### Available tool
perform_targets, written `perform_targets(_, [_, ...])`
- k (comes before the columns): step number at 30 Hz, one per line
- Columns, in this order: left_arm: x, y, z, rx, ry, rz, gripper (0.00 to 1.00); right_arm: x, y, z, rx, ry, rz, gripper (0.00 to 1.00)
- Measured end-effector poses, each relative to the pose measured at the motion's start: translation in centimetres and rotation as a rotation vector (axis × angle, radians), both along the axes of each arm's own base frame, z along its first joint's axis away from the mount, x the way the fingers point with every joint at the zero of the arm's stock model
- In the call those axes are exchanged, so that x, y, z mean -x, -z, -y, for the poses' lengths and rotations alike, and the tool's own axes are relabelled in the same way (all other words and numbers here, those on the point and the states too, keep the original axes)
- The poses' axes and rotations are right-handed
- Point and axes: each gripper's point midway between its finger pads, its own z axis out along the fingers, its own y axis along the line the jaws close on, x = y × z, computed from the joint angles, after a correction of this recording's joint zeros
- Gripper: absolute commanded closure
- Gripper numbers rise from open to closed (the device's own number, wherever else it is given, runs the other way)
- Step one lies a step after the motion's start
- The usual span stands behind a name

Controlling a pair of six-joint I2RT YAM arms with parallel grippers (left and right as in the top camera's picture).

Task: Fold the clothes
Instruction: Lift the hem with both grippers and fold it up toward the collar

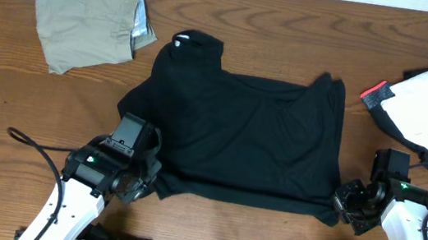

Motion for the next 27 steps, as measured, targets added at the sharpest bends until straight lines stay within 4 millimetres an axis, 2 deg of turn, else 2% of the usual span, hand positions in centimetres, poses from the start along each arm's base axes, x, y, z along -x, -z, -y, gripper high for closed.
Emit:
perform_targets(8, [-3.9, -1.3, 0.0, -0.039, 0.043, 0.184, 0.94, -2.3, -0.2, 0.4, 0.017, 0.011, 0.093, 0.98])
perform_targets(14, [-5.6, -1.9, -1.3, -0.132, 0.045, 0.273, 0.94, -5.0, -0.9, 0.7, 0.021, 0.011, 0.205, 0.98])
perform_targets(19, [-7.0, -2.4, -2.3, -0.198, 0.016, 0.334, 0.94, -6.4, -1.3, 0.5, 0.009, 0.007, 0.268, 0.97])
perform_targets(27, [-8.7, -1.0, -2.5, -0.263, 0.027, 0.326, 0.94, -8.2, -2.1, 0.4, 0.002, -0.008, 0.351, 0.92])
